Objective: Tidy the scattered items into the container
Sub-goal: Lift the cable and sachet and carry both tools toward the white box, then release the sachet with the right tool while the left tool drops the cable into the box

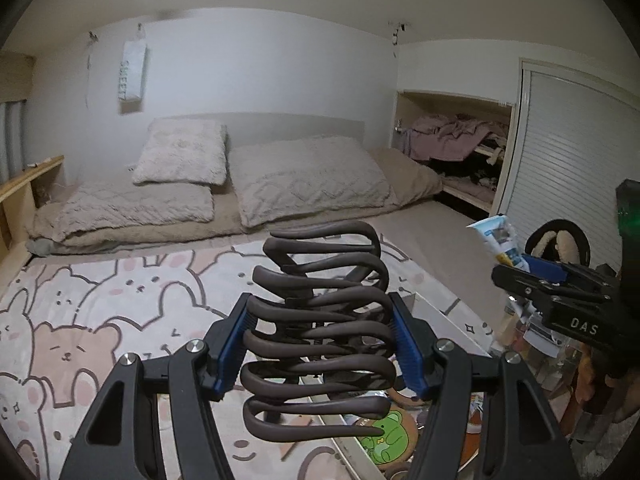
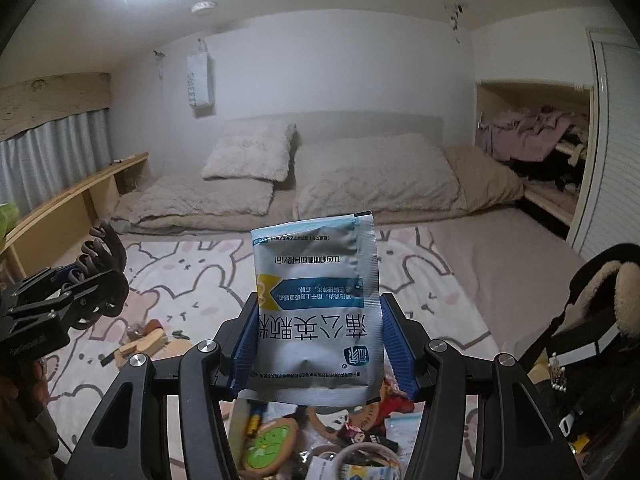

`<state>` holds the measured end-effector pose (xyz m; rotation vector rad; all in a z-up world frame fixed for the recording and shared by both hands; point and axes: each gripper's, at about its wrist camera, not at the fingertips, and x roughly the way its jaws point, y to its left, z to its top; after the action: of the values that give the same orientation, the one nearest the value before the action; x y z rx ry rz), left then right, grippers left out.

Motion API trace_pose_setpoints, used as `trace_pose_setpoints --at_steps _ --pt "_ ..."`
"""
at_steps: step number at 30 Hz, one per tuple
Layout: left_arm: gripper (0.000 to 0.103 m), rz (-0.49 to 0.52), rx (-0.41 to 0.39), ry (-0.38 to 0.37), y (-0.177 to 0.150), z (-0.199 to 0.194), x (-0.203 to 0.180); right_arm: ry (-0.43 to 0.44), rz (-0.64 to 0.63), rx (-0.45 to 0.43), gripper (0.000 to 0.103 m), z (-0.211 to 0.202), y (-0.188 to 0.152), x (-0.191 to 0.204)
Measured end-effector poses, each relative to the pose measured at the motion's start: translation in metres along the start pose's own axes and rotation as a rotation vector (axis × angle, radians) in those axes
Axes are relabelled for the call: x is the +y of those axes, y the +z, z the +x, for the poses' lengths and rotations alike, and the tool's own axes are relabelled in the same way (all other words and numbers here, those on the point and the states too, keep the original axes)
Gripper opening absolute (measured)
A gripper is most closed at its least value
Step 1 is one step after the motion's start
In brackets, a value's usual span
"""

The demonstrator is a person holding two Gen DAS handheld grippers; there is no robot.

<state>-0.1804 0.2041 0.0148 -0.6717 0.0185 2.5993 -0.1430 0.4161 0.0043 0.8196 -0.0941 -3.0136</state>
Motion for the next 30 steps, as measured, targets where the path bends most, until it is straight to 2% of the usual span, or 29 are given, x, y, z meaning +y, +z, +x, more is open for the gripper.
trace_pose_setpoints --at_steps 7,19,27,30 --pt "0.064 -0.014 0.048 -0.007 -0.012 0.023 -0.002 0.009 0.0 0.127 0.058 0.041 -0.031 0.002" --pt "0.064 -0.022 0.08 -0.001 -0.019 0.039 0.003 0.0 -0.016 0.351 0.058 0.104 -0.096 0.033" --pt "0.064 -0.016 0.105 0.009 -0.025 0.049 0.006 -0.001 -0.056 0.419 0.058 0.124 -0.116 0.047" --pt "0.064 -0.019 0.112 0.018 -0.027 0.053 0.01 0.029 -0.057 0.45 0.058 0.132 -0.122 0.052"
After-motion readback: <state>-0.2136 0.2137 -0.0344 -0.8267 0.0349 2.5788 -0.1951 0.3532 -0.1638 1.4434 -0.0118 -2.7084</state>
